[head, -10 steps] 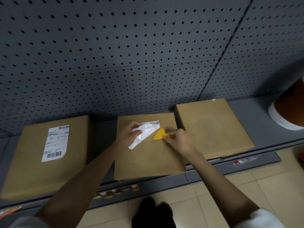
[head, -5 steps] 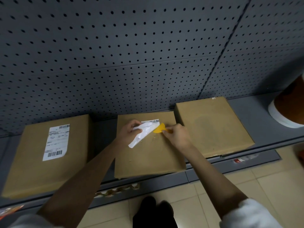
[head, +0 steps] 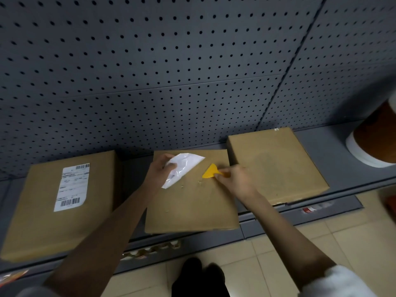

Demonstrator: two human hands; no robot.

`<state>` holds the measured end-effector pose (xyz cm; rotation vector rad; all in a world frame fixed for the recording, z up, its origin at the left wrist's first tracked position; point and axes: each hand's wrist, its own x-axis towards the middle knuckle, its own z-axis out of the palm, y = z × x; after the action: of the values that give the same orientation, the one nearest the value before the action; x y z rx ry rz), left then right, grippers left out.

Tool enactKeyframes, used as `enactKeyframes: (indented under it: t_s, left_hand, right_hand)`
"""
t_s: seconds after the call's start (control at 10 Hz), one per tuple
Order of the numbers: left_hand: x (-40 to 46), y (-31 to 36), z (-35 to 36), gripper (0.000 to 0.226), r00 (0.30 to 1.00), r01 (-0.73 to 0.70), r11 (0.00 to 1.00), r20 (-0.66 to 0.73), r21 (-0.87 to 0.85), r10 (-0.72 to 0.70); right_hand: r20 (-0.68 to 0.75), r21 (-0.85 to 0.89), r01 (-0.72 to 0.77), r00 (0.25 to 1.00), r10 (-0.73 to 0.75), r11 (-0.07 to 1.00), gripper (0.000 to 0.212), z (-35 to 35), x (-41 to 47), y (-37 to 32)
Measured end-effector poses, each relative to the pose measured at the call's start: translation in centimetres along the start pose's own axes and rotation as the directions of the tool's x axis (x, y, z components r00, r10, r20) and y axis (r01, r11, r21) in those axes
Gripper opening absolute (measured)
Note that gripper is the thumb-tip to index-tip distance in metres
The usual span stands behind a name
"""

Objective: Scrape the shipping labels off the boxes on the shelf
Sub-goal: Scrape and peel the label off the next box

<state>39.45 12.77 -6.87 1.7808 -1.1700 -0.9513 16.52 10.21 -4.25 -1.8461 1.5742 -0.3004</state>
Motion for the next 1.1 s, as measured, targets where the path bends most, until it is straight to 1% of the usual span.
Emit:
enactKeyframes:
  t_s: [0.1,0.2,0.3,0.4,0.5,0.6,0.7,0.8,0.9,1.0,1.1]
  left_hand:
    - [-0.1,-0.1,0.1,0.009,0.999,-0.042,0.999,0.01,0.013,0.042]
    - [-0.2,0.0,0.1,0.01,0.998,-0.057,0.998,0.001,0.01,0.057]
    - [0.0,-0.1,-0.1,0.011,0.999,-0.049,0.999,0.006,0.019,0.049]
    - [0.1,-0.7,-0.5,0.016,0.999,-0.031,0.999,-0.028,-0.022,0.03]
    - [0.2,-1.0,-0.6,0.023,0.999,-0.002,0.999,-0.033,-0.052,0.001]
    - [0.4,-0.8,-0.7,0.026,0.999,0.012,0.999,-0.035,-0.042,-0.013]
    - [0.1,-1.8,-1.7,0.019,0.999,0.044,0.997,0.0,-0.063,-0.044]
    - [0.9,0.9,-0.9,0.01,0.817,-0.397,0.855,-0.554,-0.335,0.162]
    - [2.6,-0.2,-0.5,0.026,0.027,-0.864,0.483,-0.971,-0.141,-0.236]
    - [0.0,0.7,-1.6,0.054,0.948,-0.052,0.856,-0.296,-0.514,-0.12]
    - [0.0,-1.9,-2.4,0.01,0.985,0.161,0.924,-0.008,-0.346,-0.175]
  right_hand:
    - [-0.003,0.001,0.035,0.999,-0.035,0.999,0.027,0.2,-0.6,-0.8]
    - [0.05,-0.062,0.072,0.996,-0.069,0.996,0.027,1.7,-0.6,-1.9]
    - [0.08,-0.089,0.041,0.996,-0.034,0.995,0.028,2.6,-0.4,-2.3]
    - [0.081,-0.098,0.028,0.996,-0.02,0.995,0.027,2.0,-0.6,-1.6]
    - [0.085,-0.092,0.049,0.995,-0.041,0.995,0.027,2.6,-0.2,-2.5]
    - [0.087,-0.073,0.092,0.993,-0.085,0.993,0.025,4.4,0.9,-4.7]
    - [0.096,-0.056,0.086,0.992,-0.081,0.995,0.023,4.5,1.4,-4.9]
    - [0.095,-0.092,0.068,0.994,-0.059,0.993,0.023,3.6,1.4,-3.4]
    - [0.078,-0.1,0.081,0.994,-0.073,0.992,0.025,3.7,1.6,-3.7]
    - [0.061,-0.079,0.103,0.993,-0.099,0.992,0.025,4.5,2.2,-5.1]
    - [0.072,-0.072,0.085,0.994,-0.08,0.994,0.026,4.2,2.2,-4.8]
